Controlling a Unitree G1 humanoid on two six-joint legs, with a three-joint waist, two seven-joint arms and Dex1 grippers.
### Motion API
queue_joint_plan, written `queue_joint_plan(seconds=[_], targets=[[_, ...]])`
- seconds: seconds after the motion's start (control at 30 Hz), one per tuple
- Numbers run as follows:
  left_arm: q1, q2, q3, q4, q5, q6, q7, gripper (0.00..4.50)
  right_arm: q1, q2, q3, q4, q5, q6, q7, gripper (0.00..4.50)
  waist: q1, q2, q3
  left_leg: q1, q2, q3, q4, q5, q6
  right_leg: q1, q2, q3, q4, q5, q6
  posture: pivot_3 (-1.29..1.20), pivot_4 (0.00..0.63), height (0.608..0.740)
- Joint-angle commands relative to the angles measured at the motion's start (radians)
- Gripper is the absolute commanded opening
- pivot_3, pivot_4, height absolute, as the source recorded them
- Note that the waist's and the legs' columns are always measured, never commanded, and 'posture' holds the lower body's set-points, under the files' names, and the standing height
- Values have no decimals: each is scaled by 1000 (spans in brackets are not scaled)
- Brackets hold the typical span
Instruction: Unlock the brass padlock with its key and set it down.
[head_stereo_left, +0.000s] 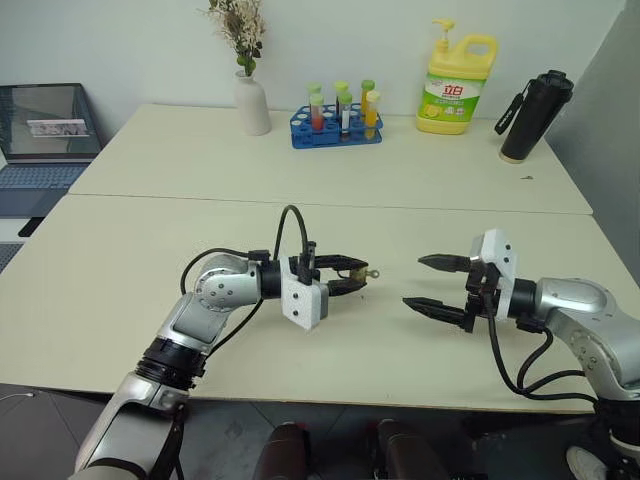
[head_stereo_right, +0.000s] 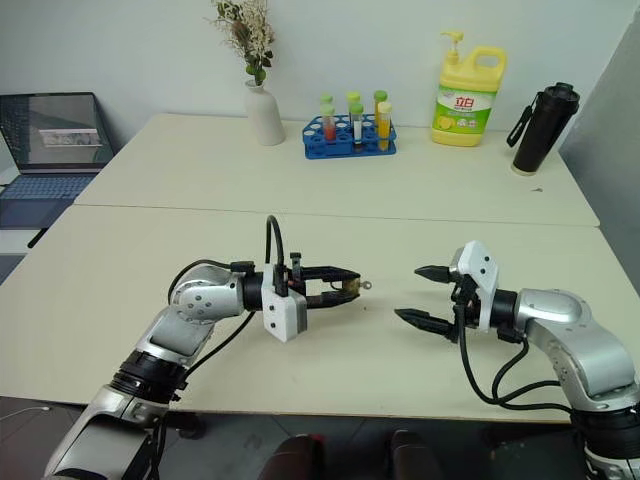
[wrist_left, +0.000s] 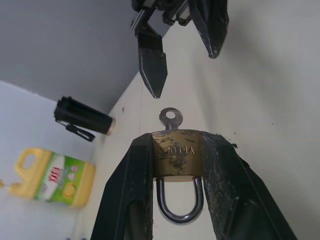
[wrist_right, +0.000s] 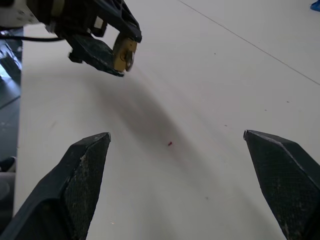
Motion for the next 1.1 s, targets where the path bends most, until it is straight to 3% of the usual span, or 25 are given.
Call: queue_joint_plan(seconds=[0.03,0.23,0.57,0.7,1.0,1.03,1.1], targets=[[-46,-7,9,38,68,-143,89,968,-32,18,-30,-55,82,54,-22,4500,0,0,0,0,0,0,0,0,0,0,0,0,0,0,0,0,150,740],[-60,6,11,65,139,-207,182,968,-120,110,19,-17,123,103,-69,4500,-2,0,0,0,0,0,0,0,0,0,0,1,0,0,1,0,150,740],[-41,26,4,14,159,-185,230,968,-159,135,28,24,158,153,-62,4500,1,0,0,0,0,-1,0,0,0,0,-1,-1,0,3,-3,0,150,740],[-36,36,-2,4,159,-185,236,968,-167,139,30,34,171,164,-57,3599,1,0,0,0,0,-1,0,0,0,0,-1,-1,0,3,-3,0,150,740],[-34,35,-4,11,174,-189,248,968,-182,131,33,43,190,181,-31,224,1,0,0,0,0,-1,0,0,0,0,0,-1,0,3,-3,0,150,740],[-34,36,-5,13,176,-191,250,968,-183,130,33,43,192,186,-28,6,1,0,0,0,0,-1,0,0,0,0,0,-1,0,3,-3,0,150,740],[-33,38,-6,13,179,-192,254,968,-182,127,34,42,195,190,-22,0,1,0,0,0,0,-1,0,0,0,0,0,-1,0,3,-3,0,150,740]])
